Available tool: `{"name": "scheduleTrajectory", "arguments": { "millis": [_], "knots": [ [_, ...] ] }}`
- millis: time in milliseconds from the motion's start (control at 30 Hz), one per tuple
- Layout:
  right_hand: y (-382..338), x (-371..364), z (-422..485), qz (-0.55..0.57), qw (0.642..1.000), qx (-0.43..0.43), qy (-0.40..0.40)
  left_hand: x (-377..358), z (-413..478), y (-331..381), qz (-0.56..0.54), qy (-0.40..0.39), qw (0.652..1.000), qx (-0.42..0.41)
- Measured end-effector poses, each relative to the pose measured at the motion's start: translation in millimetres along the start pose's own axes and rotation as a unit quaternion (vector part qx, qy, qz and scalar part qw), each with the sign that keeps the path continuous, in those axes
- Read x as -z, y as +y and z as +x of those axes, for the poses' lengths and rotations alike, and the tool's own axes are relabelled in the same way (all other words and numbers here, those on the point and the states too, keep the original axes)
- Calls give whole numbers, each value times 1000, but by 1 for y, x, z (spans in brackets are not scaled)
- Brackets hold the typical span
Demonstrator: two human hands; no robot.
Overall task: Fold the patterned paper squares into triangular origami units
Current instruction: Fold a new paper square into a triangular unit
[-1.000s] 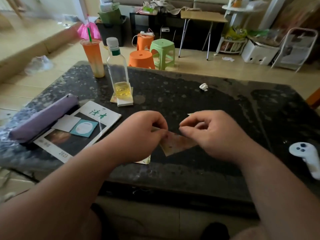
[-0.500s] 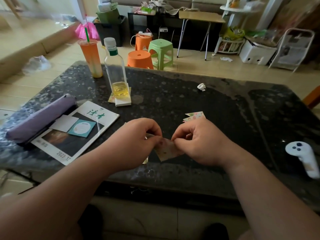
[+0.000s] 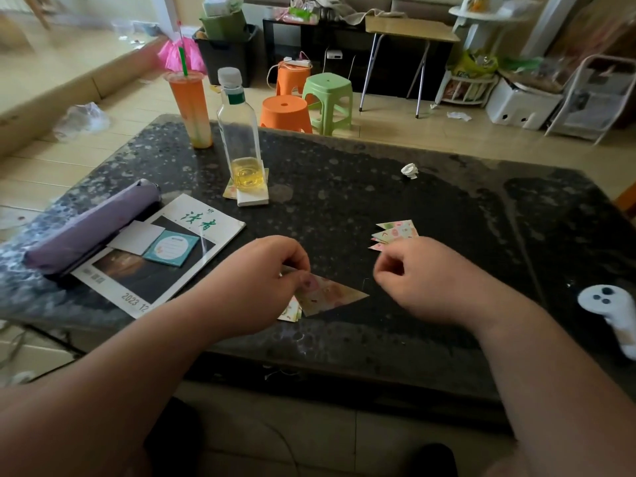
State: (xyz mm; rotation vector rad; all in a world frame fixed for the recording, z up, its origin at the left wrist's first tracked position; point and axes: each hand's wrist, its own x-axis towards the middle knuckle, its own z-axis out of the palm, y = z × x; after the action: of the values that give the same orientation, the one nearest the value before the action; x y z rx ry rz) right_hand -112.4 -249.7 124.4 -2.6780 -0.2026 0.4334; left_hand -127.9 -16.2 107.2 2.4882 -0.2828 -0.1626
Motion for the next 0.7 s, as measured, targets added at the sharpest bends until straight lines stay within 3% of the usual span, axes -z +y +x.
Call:
{"name": "scheduleTrajectory", "arguments": {
  "millis": [100,167,467,700],
  "knots": [
    [-16,-12,-6,129,987,91,23,-6,-3,6,-2,-9,1000,-25],
    [-23,-22,-5,152,981,122,10,-10,-4,10,-5,-11,999,-39],
    [-22,-23,-3,124,981,145,23,-8,-5,12,-28,-10,998,-49],
    [-27,-17,-6,64,987,148,27,-5,-5,5,16,9,997,-70]
  ]
}}
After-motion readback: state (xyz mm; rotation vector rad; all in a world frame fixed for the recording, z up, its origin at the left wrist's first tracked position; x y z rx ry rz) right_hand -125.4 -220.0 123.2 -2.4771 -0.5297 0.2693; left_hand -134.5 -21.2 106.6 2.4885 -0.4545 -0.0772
